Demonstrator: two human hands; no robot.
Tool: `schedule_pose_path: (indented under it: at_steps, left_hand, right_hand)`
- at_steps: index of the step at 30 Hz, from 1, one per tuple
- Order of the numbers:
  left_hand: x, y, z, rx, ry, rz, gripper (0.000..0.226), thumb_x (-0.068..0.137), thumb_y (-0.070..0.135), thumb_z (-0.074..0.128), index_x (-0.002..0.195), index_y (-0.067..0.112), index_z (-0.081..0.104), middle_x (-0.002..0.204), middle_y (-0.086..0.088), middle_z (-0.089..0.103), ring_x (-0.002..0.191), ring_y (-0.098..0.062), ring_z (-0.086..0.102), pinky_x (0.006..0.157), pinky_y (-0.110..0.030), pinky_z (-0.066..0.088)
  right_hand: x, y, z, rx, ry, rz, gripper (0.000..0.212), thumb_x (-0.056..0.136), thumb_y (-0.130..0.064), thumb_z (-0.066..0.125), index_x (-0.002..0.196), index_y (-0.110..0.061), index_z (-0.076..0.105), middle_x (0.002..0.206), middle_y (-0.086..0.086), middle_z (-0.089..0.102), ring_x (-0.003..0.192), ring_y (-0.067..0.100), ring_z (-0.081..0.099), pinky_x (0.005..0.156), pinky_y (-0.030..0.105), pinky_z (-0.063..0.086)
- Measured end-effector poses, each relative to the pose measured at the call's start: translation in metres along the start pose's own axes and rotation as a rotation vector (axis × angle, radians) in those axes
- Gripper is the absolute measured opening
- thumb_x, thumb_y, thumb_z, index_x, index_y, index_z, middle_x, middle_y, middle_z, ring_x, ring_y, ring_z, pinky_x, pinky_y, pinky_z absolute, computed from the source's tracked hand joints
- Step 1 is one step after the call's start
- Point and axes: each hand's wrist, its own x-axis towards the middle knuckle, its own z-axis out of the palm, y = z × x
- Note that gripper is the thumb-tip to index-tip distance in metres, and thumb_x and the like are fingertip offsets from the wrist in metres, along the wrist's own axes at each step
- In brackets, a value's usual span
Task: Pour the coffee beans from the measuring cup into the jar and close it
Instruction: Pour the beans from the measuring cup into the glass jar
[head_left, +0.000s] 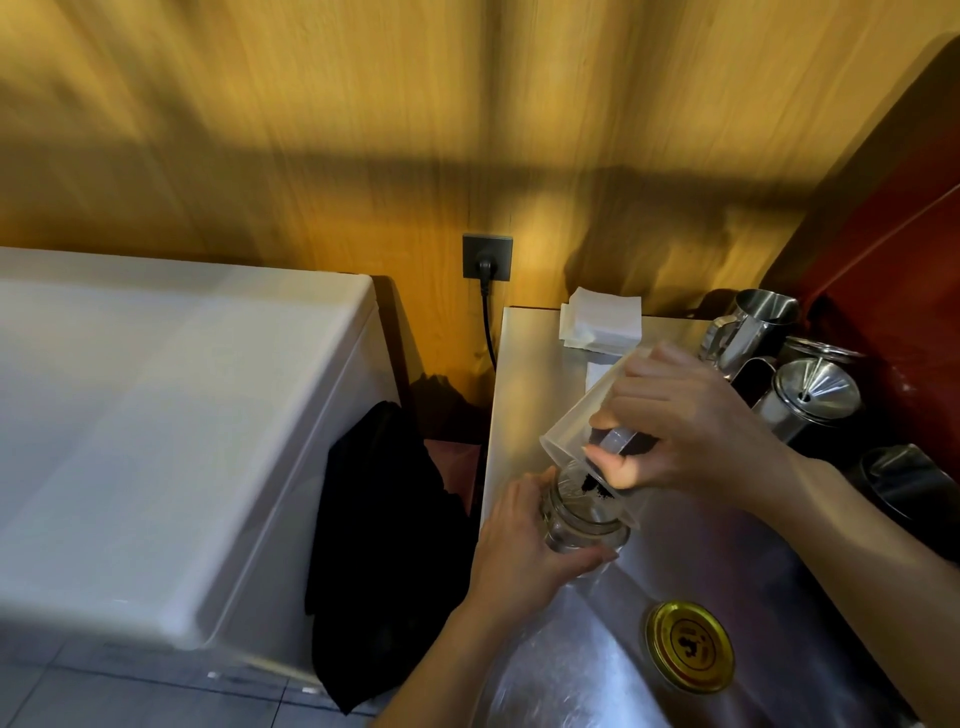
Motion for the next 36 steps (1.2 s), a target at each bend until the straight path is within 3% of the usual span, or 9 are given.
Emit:
schedule_pose_path:
  at_steps: [12,20,23,27,36]
  left_hand:
    - [-0.0004,0.0002,0.0002,-0.011,0.013,-0.012,0.070,0.057,0.061,0.078,0.113,0.043,0.040,0.105,0.022,0.048,0.101,0.001,0.047,0.083,-0.030,0.048]
    - [0.0001,0.0010,-0.0004,-0.001,0.008,-0.013,0.068,0.058,0.060,0.078,0.112,0.039,0.042,0.104,0.019,0.048,0.099,0.002,0.045,0.079,-0.020,0.042]
    - [0.0000,0.0014,-0.0004,0.000,0.006,-0.013,0.069,0.059,0.058,0.080,0.112,0.036,0.043,0.104,0.017,0.049,0.099,0.000,0.045,0.078,-0.017,0.040]
    - [0.0000,0.0012,-0.0001,-0.009,0.004,-0.018,0.067,0.058,0.058,0.080,0.110,0.039,0.042,0.102,0.020,0.047,0.098,0.002,0.045,0.076,-0.013,0.038]
    - [0.0001,0.0008,0.0002,-0.030,-0.002,-0.039,0.070,0.056,0.060,0.080,0.109,0.048,0.036,0.106,0.023,0.048,0.101,0.006,0.046,0.077,-0.015,0.041]
  right_hand:
    - [-0.0015,0.0009,0.0012,-0.025,0.017,-0.031,0.037,0.080,-0.030,0.056,0.059,-0.001,0.064,0.053,0.009,0.061,0.050,0.023,0.052,0.055,0.035,0.039]
    - [-0.0051,0.0029,0.0020,-0.075,0.045,-0.043,0.035,0.080,-0.029,0.057,0.057,-0.003,0.063,0.053,0.008,0.061,0.049,0.022,0.051,0.057,0.033,0.033]
    - [-0.0055,0.0023,0.0030,-0.078,0.049,-0.055,0.036,0.081,-0.028,0.057,0.056,-0.002,0.063,0.053,0.009,0.062,0.049,0.023,0.052,0.055,0.034,0.037]
    - [-0.0064,0.0028,0.0024,-0.065,0.054,-0.071,0.034,0.080,-0.026,0.058,0.056,-0.002,0.063,0.054,0.009,0.062,0.050,0.024,0.054,0.053,0.037,0.044]
    - [-0.0084,0.0037,0.0054,-0.079,0.071,-0.098,0.035,0.081,-0.026,0.060,0.056,-0.002,0.064,0.052,0.008,0.061,0.049,0.024,0.054,0.052,0.037,0.043]
